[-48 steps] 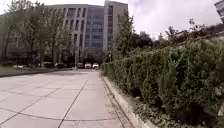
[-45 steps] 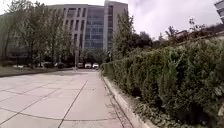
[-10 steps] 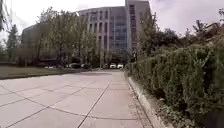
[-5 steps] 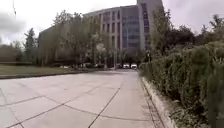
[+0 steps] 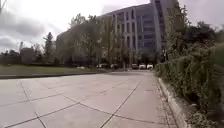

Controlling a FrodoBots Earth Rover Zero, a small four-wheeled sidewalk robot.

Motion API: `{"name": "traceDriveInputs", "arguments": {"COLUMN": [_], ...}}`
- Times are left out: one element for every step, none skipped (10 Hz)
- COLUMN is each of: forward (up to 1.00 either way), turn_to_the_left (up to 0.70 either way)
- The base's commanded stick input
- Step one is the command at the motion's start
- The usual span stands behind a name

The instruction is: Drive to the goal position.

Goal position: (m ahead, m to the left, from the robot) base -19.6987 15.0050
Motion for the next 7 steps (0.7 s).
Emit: {"name": "traceDriveInputs", "arguments": {"forward": [0.00,0.00,0.00,0.00,0.00,0.00,0.00], "turn_to_the_left": [0.70,0.70,0.70,0.70,0.70,0.70,0.70]}}
